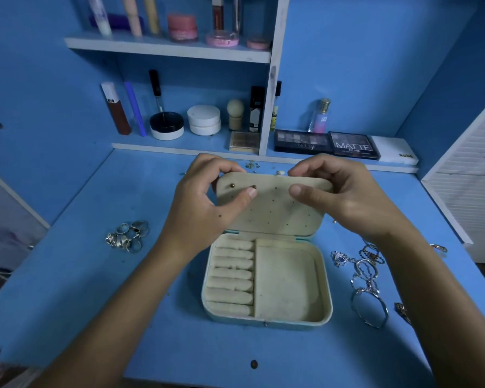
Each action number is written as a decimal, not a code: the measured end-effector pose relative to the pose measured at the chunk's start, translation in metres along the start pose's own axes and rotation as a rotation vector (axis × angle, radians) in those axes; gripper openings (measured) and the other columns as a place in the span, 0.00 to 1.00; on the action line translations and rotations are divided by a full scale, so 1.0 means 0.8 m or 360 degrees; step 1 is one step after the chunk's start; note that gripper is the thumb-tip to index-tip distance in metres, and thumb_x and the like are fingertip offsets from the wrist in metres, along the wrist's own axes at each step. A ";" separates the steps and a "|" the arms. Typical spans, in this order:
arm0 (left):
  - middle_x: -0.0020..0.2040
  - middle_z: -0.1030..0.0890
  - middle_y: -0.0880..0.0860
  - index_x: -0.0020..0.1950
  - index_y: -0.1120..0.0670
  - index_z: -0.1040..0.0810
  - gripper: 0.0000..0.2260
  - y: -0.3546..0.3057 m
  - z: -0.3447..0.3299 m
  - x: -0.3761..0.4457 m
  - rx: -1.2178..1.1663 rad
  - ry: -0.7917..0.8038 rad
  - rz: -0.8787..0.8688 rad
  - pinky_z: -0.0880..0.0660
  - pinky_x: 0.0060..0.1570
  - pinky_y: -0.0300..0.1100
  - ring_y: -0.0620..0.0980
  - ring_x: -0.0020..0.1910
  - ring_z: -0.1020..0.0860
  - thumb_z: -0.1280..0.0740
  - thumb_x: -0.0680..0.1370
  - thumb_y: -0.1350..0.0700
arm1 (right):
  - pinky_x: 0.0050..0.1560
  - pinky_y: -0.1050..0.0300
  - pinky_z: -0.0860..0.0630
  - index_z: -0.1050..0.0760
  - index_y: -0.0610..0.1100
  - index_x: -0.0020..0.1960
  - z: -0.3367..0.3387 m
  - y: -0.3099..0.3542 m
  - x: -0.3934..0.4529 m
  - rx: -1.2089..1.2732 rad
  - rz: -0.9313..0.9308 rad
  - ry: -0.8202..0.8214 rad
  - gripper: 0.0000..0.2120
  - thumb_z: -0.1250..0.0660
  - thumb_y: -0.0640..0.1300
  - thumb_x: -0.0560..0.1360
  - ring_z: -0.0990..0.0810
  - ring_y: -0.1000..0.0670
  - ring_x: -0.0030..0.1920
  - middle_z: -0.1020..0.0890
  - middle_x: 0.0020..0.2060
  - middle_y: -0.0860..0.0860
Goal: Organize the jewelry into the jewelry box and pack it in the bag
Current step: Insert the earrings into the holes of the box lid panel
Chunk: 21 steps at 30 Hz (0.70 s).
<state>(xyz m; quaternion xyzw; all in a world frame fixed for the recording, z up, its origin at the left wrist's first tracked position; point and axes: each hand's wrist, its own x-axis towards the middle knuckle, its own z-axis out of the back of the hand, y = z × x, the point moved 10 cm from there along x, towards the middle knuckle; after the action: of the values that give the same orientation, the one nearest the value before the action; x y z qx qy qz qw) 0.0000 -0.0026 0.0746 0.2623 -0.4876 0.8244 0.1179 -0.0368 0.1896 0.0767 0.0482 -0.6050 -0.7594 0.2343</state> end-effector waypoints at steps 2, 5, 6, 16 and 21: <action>0.49 0.24 0.44 0.50 0.50 0.21 0.09 0.006 -0.003 0.007 0.0042 0.0010 0.0018 0.32 0.45 0.31 0.48 0.49 0.24 0.25 0.72 0.52 | 0.38 0.63 0.24 0.19 0.47 0.49 0.005 -0.008 0.003 -0.0054 -0.0008 -0.0088 0.12 0.26 0.48 0.68 0.22 0.56 0.38 0.17 0.40 0.58; 0.50 0.24 0.43 0.52 0.48 0.21 0.10 0.015 -0.008 0.015 0.0071 0.0012 0.0037 0.33 0.45 0.28 0.43 0.49 0.24 0.26 0.73 0.52 | 0.41 0.65 0.23 0.20 0.51 0.51 0.010 -0.020 0.008 -0.0122 -0.0018 -0.0183 0.11 0.25 0.48 0.69 0.21 0.60 0.39 0.18 0.43 0.64; 0.50 0.24 0.42 0.52 0.48 0.21 0.10 0.018 -0.010 0.017 0.0075 0.0019 0.0050 0.34 0.46 0.27 0.43 0.49 0.24 0.25 0.73 0.52 | 0.41 0.65 0.23 0.20 0.52 0.52 0.012 -0.025 0.009 -0.0162 -0.0029 -0.0211 0.11 0.25 0.47 0.70 0.21 0.61 0.40 0.18 0.44 0.65; 0.56 0.25 0.39 0.62 0.45 0.23 0.17 0.066 -0.027 0.018 0.0136 0.0131 0.0257 0.30 0.54 0.36 0.41 0.55 0.26 0.27 0.75 0.47 | 0.50 0.55 0.20 0.21 0.55 0.56 0.020 -0.068 0.022 -0.0416 -0.0155 -0.0300 0.12 0.26 0.53 0.74 0.19 0.53 0.45 0.19 0.54 0.61; 0.59 0.26 0.41 0.66 0.46 0.25 0.20 0.097 -0.033 0.008 0.0218 0.0218 0.0422 0.29 0.60 0.42 0.42 0.59 0.27 0.29 0.75 0.44 | 0.61 0.46 0.25 0.23 0.56 0.59 0.015 -0.090 0.029 -0.0649 -0.0191 -0.0266 0.14 0.29 0.57 0.75 0.24 0.50 0.60 0.22 0.57 0.59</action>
<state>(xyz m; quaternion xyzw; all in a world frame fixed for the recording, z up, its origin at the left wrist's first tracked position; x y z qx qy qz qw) -0.0487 -0.0190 0.0100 0.1462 -0.4512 0.8801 0.0229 -0.0834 0.2024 0.0169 -0.0272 -0.4524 -0.8799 0.1426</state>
